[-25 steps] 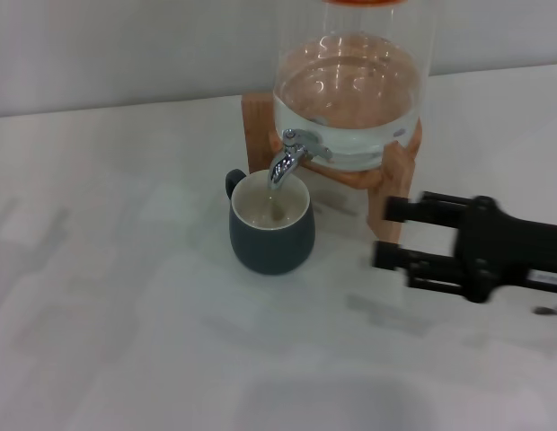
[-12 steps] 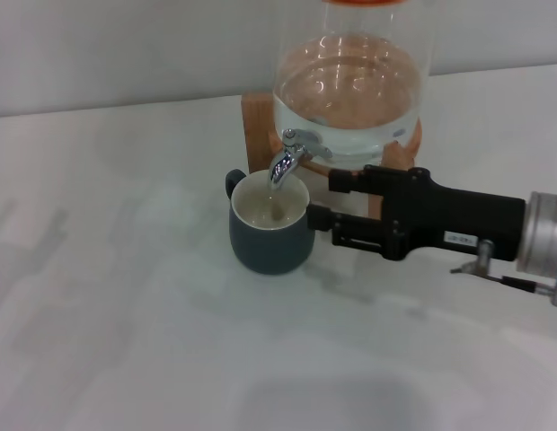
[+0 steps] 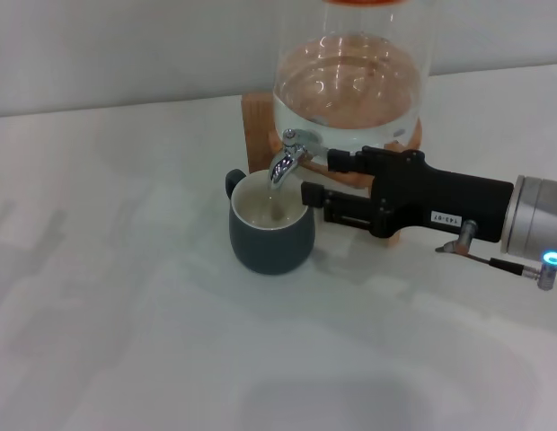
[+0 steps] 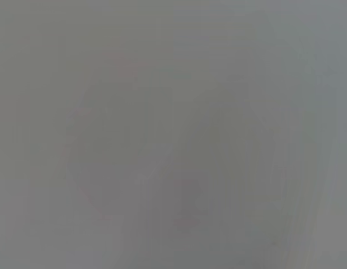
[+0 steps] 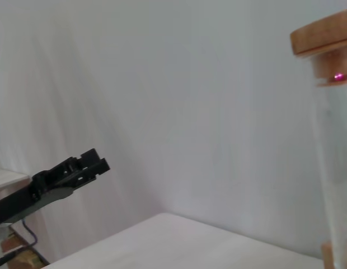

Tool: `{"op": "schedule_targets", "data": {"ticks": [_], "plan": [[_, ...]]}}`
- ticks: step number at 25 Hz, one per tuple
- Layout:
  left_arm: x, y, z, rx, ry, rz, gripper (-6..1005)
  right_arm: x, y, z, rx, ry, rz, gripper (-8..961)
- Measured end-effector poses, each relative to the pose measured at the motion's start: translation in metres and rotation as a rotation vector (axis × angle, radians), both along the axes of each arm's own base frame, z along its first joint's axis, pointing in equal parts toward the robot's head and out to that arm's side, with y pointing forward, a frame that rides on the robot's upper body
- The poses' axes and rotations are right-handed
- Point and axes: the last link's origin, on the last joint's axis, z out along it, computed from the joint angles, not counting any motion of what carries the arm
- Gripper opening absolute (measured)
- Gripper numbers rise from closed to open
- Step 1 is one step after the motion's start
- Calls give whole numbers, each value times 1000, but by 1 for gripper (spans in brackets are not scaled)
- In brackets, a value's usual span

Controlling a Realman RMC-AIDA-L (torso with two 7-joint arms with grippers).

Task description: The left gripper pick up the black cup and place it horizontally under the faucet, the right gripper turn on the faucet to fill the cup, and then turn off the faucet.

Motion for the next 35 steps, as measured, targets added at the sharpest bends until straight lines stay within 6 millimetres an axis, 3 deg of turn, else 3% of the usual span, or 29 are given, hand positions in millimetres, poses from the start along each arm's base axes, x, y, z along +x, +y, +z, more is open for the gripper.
{"op": "schedule_targets", "data": {"ticks": [11, 22, 35], "plan": [[2, -1, 0, -2, -1, -13, 880, 3, 5, 6, 28, -10, -19, 656], [2, -1, 1, 1, -3, -13, 880, -11, 10, -8, -15, -45, 16, 656], [0, 0, 1, 1, -1, -4, 880, -17, 1, -5, -47, -44, 69, 656]]}}
